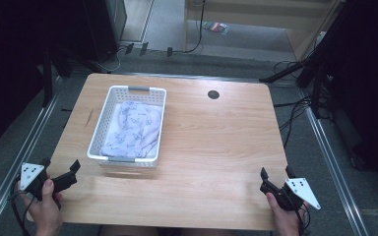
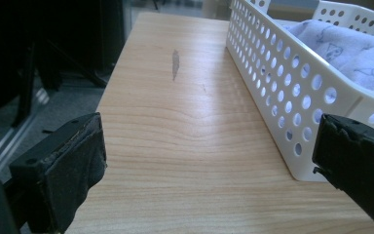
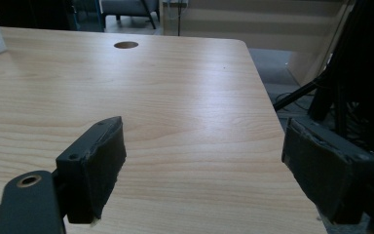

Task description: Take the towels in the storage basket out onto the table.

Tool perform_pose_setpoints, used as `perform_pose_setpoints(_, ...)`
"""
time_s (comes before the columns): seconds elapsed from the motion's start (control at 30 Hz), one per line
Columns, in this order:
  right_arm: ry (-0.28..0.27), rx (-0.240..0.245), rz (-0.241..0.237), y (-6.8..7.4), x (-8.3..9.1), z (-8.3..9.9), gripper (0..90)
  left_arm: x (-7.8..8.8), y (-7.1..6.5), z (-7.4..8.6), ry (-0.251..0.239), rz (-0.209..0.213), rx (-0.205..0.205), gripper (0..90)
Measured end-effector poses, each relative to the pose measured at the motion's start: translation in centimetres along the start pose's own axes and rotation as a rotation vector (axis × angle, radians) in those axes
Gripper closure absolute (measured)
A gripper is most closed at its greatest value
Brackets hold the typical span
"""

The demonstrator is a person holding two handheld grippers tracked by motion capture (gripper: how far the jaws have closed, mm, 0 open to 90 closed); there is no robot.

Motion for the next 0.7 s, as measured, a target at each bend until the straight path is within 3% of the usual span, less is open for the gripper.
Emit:
perform_pose_setpoints(0.13,-0.001,-0.005,-0.001,-0.2,0.3,-0.4,18.8,0.6,0.5,-0.3,0.004,-0.007,0.028,0.0)
perform_pose_setpoints(0.17,-0.006,0.002,0.0,-0.3,0.4,-0.4,21.0,0.7,0.6,-0.5,0.0,-0.031,0.027,0.0)
perform_pose_setpoints(0.23,-0.004,-0.003,0.003,-0.4,0.5,-0.5,22.0,1.1,0.7,-1.3,-0.012,-0.056,0.008,0.0)
perform_pose_setpoints(0.37,-0.002,-0.021,-0.003,-0.6,0.4,-0.4,21.7,1.7,0.1,-2.9,-0.029,-0.039,-0.029,0.0)
perform_pose_setpoints(0.47,0.012,-0.03,-0.009,-0.6,0.0,0.2,20.7,2.3,-1.6,-4.6,-0.028,0.036,-0.051,0.0)
perform_pose_setpoints(0.63,0.047,-0.023,-0.025,-0.4,0.0,0.5,17.6,2.0,-2.9,-6.4,0.033,0.07,-0.094,0.0)
perform_pose_setpoints(0.7,0.062,-0.02,-0.029,-0.3,0.0,0.6,12.8,1.7,-3.6,-7.3,0.052,0.114,-0.116,0.0)
Point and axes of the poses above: each handheld gripper's, and its own axes: x roughly backward along the jaws, z roughly out of its underside, y roughly to its left, the point moved 7 cm from there along -x, roughly forward along the jaws, and after that the axes turned 9 degrees about -x, right-handed, at the moved point
